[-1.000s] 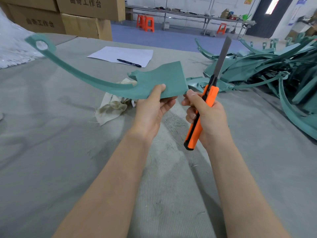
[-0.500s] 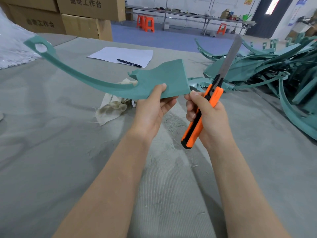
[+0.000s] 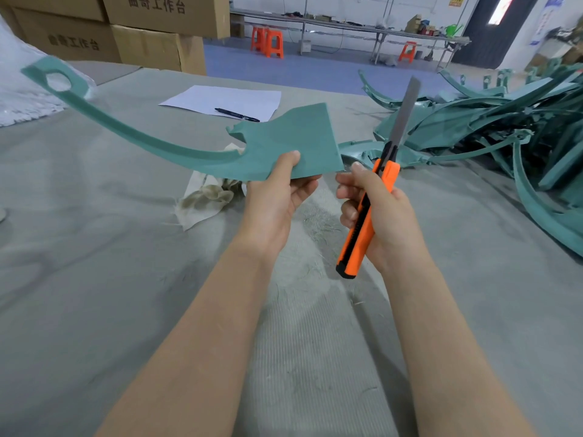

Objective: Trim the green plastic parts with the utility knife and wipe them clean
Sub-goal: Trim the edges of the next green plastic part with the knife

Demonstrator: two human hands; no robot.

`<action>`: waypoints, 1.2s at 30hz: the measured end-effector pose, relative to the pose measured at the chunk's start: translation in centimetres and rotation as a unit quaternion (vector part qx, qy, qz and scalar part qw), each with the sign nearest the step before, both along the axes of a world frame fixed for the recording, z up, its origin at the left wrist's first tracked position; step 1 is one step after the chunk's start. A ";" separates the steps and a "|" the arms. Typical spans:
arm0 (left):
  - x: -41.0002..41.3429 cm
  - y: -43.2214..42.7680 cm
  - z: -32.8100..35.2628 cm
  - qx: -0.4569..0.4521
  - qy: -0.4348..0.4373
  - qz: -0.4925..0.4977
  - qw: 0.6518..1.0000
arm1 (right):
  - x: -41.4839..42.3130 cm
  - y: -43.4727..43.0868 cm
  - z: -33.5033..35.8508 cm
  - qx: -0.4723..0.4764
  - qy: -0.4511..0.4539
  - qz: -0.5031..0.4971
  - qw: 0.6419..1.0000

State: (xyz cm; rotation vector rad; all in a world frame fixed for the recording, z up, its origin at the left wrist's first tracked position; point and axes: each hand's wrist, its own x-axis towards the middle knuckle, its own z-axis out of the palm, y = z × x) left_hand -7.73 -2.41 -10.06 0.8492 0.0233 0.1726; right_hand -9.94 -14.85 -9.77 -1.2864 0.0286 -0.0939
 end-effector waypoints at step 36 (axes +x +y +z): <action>-0.1 0.5 0.1 0.020 0.006 -0.026 0.999 | -0.2 0.1 0.3 -0.013 -0.023 0.006 1.000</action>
